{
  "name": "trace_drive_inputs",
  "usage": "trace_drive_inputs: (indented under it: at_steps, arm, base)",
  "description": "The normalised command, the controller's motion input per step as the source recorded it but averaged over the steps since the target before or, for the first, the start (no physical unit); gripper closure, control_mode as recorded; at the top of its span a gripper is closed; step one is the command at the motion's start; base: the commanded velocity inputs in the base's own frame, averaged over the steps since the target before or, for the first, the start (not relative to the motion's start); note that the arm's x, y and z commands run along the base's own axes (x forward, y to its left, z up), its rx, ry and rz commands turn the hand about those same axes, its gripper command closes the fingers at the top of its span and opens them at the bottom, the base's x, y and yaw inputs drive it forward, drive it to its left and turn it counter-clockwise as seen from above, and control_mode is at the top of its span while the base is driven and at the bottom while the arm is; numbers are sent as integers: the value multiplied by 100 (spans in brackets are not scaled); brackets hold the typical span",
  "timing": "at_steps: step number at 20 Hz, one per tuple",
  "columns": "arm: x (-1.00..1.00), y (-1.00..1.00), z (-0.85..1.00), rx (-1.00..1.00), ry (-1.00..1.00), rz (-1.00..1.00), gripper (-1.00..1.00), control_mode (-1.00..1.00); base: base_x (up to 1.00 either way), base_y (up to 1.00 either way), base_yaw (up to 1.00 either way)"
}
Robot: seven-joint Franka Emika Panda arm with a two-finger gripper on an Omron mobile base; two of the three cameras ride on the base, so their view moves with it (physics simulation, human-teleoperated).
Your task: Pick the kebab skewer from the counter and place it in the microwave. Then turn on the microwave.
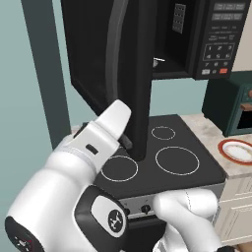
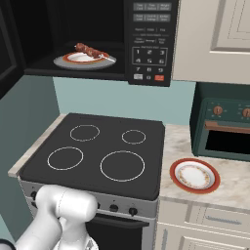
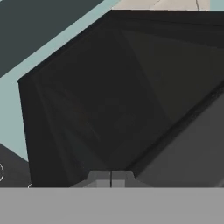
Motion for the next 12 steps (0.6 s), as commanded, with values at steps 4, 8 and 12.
trace_drive_inputs:
  at_steps: [4,8,12]
  arm:
    - [5,-35,6,0,0,-5,100,-100]
    - [7,-37,6,0,0,-4,100,-100]
    - [6,-39,8,0,0,-4,100,-100]
  base:
    - [0,0,0]
    - [0,0,0]
    - [0,0,0]
